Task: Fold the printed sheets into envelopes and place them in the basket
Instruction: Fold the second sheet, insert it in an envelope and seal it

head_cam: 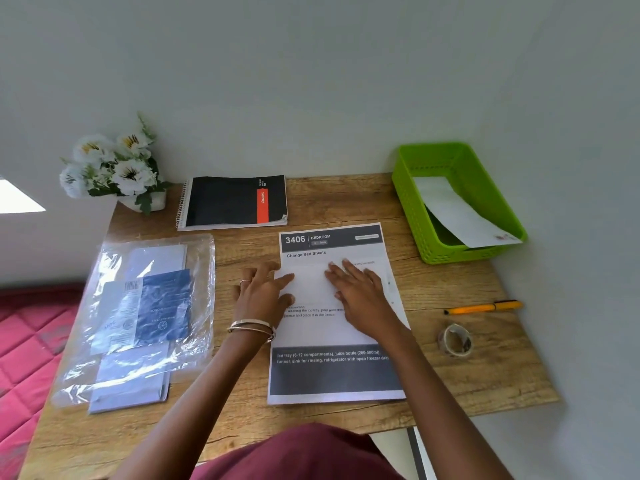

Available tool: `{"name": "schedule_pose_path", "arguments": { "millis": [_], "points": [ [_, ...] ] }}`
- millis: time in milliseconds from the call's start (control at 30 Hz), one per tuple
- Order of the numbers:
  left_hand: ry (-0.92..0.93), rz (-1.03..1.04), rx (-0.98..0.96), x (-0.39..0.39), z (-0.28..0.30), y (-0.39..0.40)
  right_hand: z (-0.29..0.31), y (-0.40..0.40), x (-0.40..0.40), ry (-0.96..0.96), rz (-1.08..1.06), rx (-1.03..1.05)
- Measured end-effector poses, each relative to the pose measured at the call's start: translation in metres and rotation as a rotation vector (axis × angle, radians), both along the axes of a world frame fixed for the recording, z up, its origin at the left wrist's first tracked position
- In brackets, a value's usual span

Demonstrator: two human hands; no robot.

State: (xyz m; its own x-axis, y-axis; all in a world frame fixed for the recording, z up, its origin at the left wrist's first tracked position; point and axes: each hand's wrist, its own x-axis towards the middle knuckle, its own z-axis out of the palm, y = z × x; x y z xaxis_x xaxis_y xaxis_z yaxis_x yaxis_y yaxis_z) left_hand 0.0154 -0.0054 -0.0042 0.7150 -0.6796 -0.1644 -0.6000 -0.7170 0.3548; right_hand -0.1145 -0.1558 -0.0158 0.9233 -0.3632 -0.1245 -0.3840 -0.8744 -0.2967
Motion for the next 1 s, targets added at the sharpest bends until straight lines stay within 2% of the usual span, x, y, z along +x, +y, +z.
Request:
{"name": "schedule_pose_path", "arguments": {
  "millis": [167, 367, 433, 500, 600, 667, 733, 867, 1000],
  "points": [
    [-0.066, -0.034, 0.032, 0.001, -0.004, 0.003, -0.005, -0.026, -0.035, 0.066, -0.151, -0.114],
    [-0.111, -0.083, 0.061, 0.000, -0.009, 0.005, -0.003, -0.025, -0.037, 0.142, -0.148, -0.206],
    [-0.098, -0.114, 0.092, -0.002, -0.008, 0.008, 0.002, -0.022, -0.036, 0.157, -0.152, -0.202],
    [-0.078, -0.136, 0.115, -0.005, -0.010, 0.011, 0.010, -0.017, -0.037, 0.112, -0.147, -0.111],
    [-0.057, -0.151, 0.123, -0.008, -0.015, 0.016, 0.027, 0.000, -0.043, -0.002, -0.020, 0.182],
    [-0.056, -0.150, 0.119, -0.008, -0.019, 0.017, 0.034, 0.016, -0.052, 0.007, 0.101, 0.307],
    [-0.059, -0.151, 0.114, -0.009, -0.023, 0.018, 0.033, 0.031, -0.063, 0.055, 0.192, 0.299],
    [-0.051, -0.175, 0.074, -0.010, -0.030, 0.022, 0.022, 0.047, -0.082, 0.154, 0.270, 0.127],
    [-0.033, -0.175, 0.057, -0.011, -0.032, 0.022, 0.022, 0.048, -0.089, 0.111, 0.256, 0.096]
  ]
}}
